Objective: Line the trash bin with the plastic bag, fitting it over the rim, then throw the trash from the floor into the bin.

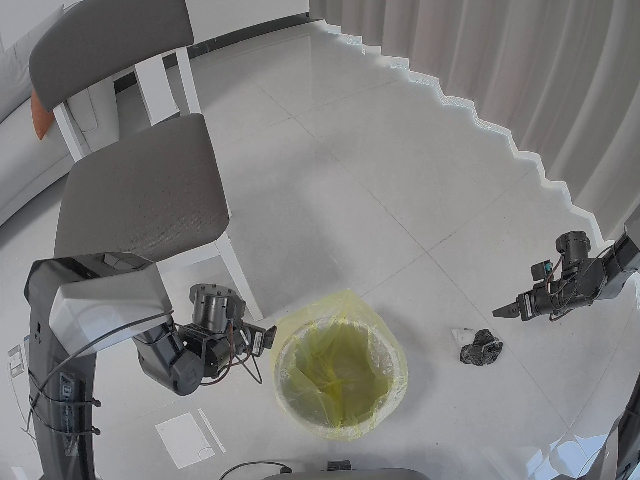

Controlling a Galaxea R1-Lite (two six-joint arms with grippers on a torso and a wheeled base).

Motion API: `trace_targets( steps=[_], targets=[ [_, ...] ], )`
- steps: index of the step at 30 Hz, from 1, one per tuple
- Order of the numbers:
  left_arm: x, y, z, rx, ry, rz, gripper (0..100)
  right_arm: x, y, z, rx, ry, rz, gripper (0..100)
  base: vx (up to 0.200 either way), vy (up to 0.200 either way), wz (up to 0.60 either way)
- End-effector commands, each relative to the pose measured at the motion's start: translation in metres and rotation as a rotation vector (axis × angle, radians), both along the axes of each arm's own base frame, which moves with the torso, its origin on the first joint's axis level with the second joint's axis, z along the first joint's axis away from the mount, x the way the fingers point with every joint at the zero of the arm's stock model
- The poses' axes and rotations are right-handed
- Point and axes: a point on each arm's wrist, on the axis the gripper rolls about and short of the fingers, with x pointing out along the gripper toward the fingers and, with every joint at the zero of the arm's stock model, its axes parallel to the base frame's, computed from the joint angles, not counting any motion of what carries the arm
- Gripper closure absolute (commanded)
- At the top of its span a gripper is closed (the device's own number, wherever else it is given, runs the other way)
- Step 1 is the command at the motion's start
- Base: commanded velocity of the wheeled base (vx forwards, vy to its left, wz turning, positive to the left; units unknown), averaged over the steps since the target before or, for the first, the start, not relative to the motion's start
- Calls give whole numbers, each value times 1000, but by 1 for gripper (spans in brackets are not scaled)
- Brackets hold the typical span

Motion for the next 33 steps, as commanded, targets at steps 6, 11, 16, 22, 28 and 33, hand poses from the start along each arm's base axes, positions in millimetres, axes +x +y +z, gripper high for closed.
trace_targets(
  steps=[6, 11, 16, 22, 28, 33],
  targets=[
    [45, -17, -29, 31, -22, -13, 0, 3, -5, -9, -4, 14, -3, 0, 0, 0, 0],
    [55, -25, -37, 40, -9, -25, 0, 4, -4, -13, -3, 24, 0, 0, 0, 0, 0],
    [62, -36, -43, 42, -11, -38, 0, 8, -2, -18, -2, 29, 7, 0, 0, 0, 0],
    [63, -16, -7, 13, -58, -2, 0, 12, -2, -18, -11, 18, 15, 0, 0, 0, 0],
    [34, -7, 23, 2, -66, -13, 0, 19, -4, -31, -38, 33, 27, 0, 0, 0, 0],
    [27, -5, 34, -20, -111, -13, 0, 25, -3, -50, -79, 73, 15, 0, 0, 0, 0]
  ],
)
